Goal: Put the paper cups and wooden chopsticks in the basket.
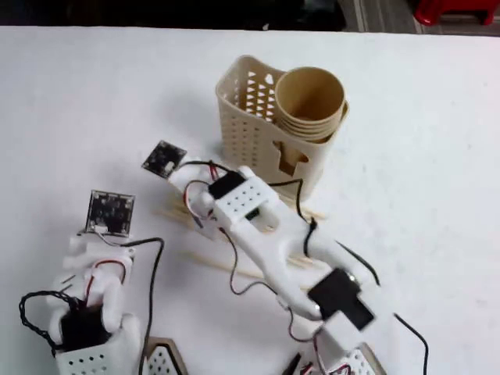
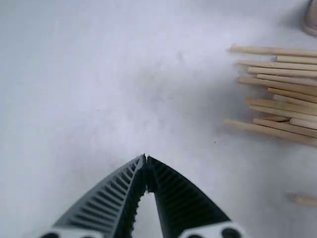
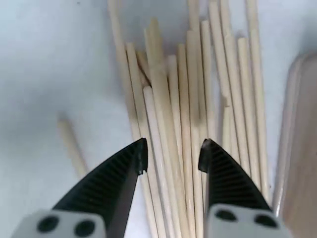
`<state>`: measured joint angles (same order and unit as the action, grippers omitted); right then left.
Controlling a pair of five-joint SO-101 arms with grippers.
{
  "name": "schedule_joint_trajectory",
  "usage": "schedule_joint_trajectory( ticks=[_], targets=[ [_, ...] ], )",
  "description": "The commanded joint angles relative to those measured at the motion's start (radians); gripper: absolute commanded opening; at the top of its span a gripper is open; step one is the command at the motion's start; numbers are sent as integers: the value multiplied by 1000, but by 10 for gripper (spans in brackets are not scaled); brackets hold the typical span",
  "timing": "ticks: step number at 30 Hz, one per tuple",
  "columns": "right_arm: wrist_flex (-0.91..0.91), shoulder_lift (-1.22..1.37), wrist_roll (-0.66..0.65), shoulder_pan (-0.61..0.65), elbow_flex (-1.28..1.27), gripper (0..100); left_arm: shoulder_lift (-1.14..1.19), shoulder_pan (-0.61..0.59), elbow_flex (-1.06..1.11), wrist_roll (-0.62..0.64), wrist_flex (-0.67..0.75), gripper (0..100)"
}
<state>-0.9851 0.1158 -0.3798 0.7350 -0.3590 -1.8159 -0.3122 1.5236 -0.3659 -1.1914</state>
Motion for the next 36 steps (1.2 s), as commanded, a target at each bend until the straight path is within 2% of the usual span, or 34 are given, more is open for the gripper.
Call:
schedule_joint_trajectory(
  ticks=[1, 4, 9, 15, 18, 30, 36],
  targets=[
    [8, 88, -3, 1, 107, 177, -8, -8, 0, -9, 15, 24],
    [7, 148, -3, -15, 140, 175, -8, -8, 0, -9, 15, 24],
    [7, 200, -3, -51, 189, 80, -8, -8, 0, -9, 14, 24],
    [5, 226, -3, -61, 195, 57, -8, -8, 14, -11, 17, 24],
    [5, 217, -3, -68, 195, 15, -8, -10, 17, -11, 18, 24],
    [-110, -54, -3, -73, 195, 18, -8, -10, 20, -11, 21, 24],
    [-111, -206, 0, -73, 195, 18, -8, -10, 20, -11, 21, 24]
  ],
)
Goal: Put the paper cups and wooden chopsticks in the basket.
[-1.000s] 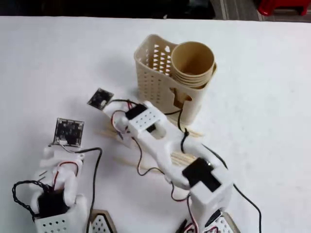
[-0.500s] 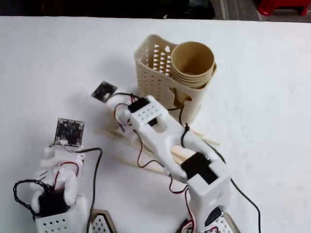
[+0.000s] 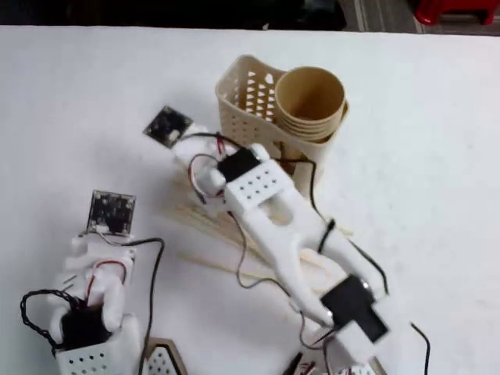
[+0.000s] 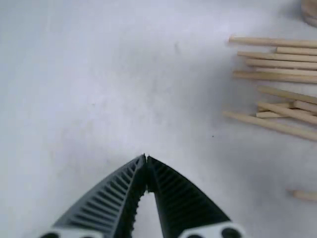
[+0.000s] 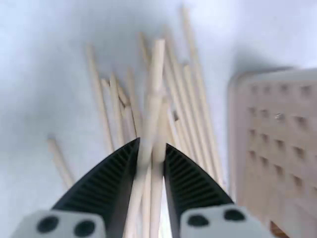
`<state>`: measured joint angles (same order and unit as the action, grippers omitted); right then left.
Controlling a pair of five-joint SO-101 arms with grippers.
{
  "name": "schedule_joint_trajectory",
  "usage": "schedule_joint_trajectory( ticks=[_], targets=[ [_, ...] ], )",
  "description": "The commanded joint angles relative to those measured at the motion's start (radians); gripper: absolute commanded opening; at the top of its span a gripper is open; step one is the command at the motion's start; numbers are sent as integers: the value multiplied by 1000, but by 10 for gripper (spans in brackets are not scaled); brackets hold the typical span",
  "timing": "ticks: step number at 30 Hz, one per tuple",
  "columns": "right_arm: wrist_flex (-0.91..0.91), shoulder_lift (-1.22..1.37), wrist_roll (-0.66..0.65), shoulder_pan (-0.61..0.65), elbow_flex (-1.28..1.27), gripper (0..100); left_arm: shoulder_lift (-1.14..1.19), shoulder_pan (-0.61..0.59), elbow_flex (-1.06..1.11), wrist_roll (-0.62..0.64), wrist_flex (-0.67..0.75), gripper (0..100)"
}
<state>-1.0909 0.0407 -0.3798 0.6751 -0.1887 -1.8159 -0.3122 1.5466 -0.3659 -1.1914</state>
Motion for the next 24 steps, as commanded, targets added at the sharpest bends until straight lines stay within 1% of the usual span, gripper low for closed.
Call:
schedule_joint_trajectory(
  ticks=[1, 7, 9, 17, 24],
  targets=[
    [-4, -154, 3, -13, 25, 18, -8, -10, -3, -11, 21, 24],
    [-1, -274, 14, -18, 77, 18, -8, -10, -3, -11, 21, 24],
    [-1, -298, 55, -31, 124, 18, -8, -10, -3, -11, 21, 24],
    [-7, -320, 129, -53, 342, 18, -8, -10, -2, -12, 20, 24],
    [-1, -311, 141, -54, 512, 18, -8, -10, -2, -12, 18, 24]
  ],
)
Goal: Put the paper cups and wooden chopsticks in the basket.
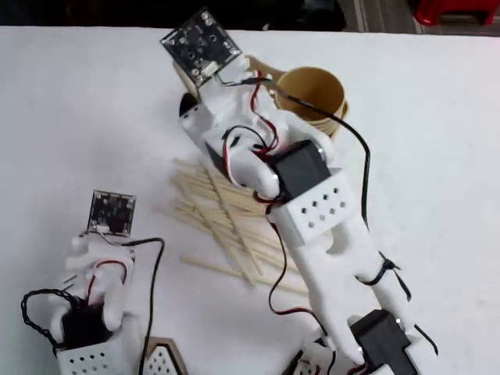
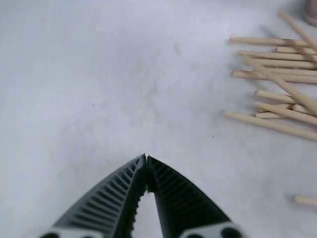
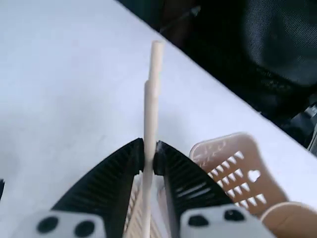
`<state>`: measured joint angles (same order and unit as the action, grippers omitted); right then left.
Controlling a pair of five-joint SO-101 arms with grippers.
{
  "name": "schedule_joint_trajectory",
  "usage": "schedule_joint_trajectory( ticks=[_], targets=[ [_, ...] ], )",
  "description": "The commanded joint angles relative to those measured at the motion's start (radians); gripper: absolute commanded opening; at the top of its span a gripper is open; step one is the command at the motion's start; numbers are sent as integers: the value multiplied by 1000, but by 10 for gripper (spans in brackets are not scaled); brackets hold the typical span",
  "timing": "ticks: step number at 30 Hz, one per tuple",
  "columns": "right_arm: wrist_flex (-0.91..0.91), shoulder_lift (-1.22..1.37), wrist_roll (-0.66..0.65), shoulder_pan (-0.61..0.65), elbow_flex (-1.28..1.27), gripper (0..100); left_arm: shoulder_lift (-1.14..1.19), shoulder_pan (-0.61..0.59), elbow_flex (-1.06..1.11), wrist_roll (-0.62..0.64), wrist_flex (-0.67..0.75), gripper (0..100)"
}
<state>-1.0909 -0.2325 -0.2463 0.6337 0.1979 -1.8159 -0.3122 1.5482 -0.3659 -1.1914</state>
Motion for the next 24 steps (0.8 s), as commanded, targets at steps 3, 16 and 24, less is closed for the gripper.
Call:
schedule_joint_trajectory(
  ticks=[3, 16, 24],
  targets=[
    [2, -38, 8, -13, 207, 18, -8, -10, -3, -12, 18, 24],
    [363, 56, 8, -179, 232, 19, -8, -10, -3, -12, 20, 24],
    [360, 257, 9, -242, 232, 19, -8, -10, -3, -12, 21, 24]
  ],
)
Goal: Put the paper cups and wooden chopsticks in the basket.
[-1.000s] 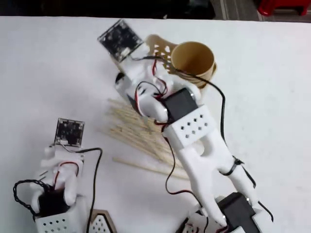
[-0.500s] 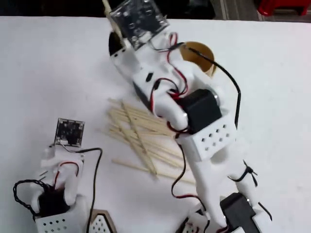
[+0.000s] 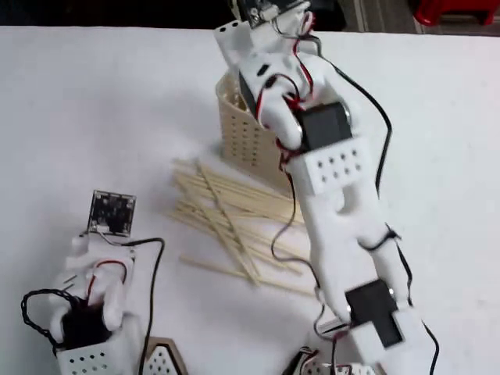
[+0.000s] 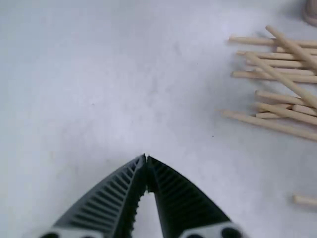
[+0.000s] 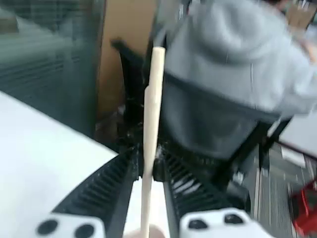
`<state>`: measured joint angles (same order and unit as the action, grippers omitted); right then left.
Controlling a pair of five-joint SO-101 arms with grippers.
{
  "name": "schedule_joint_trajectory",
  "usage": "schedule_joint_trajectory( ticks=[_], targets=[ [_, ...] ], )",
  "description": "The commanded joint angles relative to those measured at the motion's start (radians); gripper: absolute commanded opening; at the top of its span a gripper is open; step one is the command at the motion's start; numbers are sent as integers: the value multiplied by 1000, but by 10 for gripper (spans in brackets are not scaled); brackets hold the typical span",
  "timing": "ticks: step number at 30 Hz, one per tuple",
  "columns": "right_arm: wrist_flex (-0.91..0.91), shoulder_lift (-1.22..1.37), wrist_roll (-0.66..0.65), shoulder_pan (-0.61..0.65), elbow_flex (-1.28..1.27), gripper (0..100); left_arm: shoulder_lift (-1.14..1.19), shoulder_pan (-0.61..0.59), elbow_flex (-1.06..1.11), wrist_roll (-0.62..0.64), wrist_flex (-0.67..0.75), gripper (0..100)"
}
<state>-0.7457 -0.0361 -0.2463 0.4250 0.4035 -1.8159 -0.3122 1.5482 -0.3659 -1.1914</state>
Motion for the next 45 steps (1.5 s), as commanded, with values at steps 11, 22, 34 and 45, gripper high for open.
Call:
schedule_joint_trajectory(
  ticks=[11, 22, 34, 45],
  targets=[
    [-53, 213, 9, -48, 29, 26, -8, -10, -2, -12, 21, 24],
    [-303, 19, 8, -4, 31, 169, -8, -8, 14, -12, 37, 24],
    [-814, -56, -2, 156, 17, 170, -8, -8, 14, -12, 34, 24],
    [-857, -35, -3, 240, -249, 201, -8, -8, 14, -12, 32, 24]
  ],
)
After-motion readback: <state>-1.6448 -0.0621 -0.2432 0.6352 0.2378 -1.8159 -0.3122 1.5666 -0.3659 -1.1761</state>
